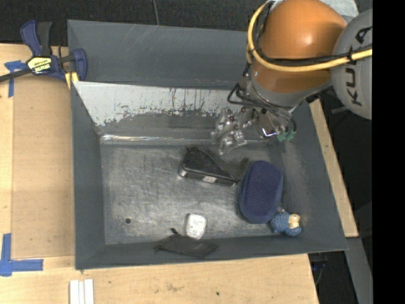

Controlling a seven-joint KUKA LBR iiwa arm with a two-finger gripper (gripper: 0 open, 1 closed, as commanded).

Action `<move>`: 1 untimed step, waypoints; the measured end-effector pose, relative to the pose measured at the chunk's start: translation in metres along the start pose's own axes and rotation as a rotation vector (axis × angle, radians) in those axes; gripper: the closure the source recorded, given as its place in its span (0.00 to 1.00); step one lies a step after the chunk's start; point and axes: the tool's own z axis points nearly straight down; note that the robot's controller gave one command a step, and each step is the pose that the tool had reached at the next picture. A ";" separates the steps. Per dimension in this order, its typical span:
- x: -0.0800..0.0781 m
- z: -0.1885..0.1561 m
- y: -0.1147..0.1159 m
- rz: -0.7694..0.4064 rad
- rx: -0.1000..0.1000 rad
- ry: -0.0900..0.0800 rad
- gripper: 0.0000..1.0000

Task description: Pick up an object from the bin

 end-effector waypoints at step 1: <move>0.001 0.003 0.000 0.001 -0.001 0.007 0.00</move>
Offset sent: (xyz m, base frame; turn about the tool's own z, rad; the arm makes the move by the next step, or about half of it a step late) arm 0.0000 0.0000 0.0000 0.0000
